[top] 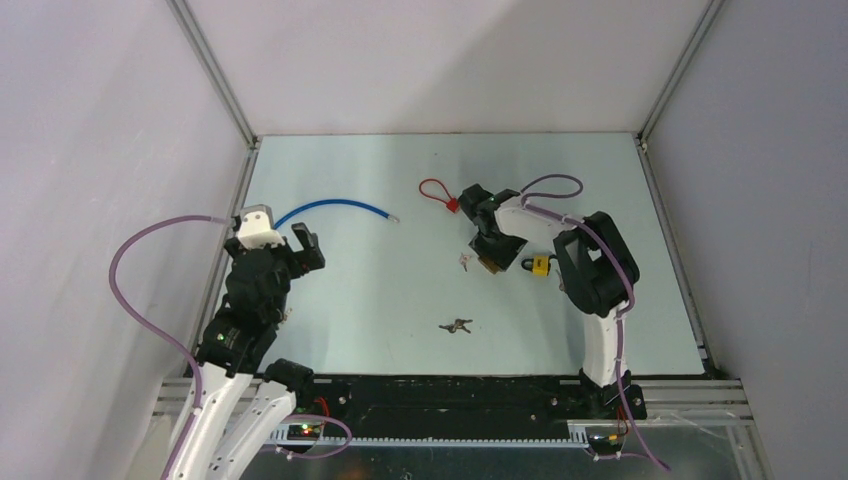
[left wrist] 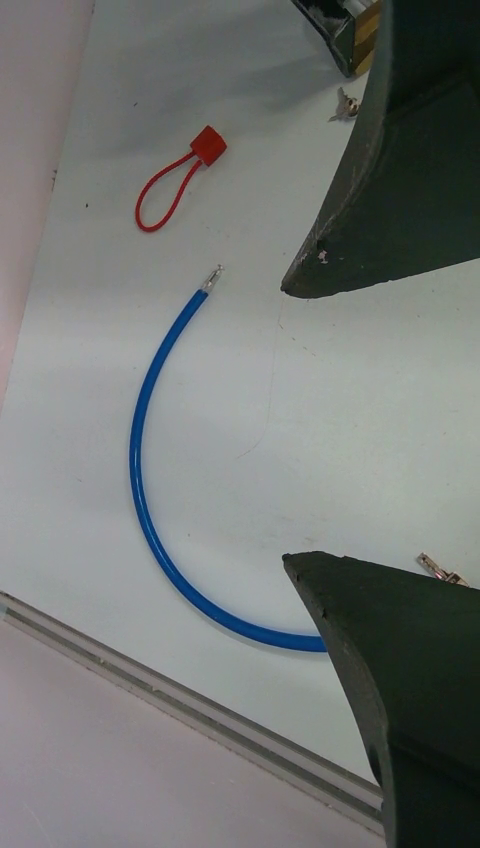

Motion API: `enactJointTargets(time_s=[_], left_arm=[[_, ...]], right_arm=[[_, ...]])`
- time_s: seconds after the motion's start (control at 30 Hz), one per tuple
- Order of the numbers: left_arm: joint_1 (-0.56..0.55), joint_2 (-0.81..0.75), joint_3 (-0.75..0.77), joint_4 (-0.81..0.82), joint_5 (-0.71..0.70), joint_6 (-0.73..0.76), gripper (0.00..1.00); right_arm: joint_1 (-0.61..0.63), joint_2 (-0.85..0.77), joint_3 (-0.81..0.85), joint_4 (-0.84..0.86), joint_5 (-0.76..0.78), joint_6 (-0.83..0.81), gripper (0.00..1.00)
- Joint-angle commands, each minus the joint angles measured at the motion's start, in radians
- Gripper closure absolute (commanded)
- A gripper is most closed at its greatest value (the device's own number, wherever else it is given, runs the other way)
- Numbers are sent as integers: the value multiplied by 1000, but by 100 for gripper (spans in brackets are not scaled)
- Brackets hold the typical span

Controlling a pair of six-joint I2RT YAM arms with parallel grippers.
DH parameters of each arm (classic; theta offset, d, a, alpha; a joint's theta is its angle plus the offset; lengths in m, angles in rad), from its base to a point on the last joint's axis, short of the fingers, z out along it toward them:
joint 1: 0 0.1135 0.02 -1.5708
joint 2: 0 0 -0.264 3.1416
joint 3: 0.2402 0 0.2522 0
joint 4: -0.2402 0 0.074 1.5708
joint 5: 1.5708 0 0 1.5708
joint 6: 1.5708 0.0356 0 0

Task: Unlock with the key

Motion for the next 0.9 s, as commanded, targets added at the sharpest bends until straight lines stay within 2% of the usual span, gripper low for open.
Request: enactJointTargets(time_s=[0.0,0.23,0.5,0.7,0.87], left_arm=[[-7,8,1,33,13,0,0],[-7,21,0,33,24,-1,0],[-8,38,2,31,31,-2,0],[-8,52,2,30,31,2,0],[-7,60,3,31,35,1,0]], right_arm=[[28,-14,-14,-32,9,-122,43],[66,-151,-126,33,89,-286,64],[184,-304,-173,189,195,-549,72],[302,-313,-173,356,140,-751,80],[382,-250,-172,508,1,-877,82]])
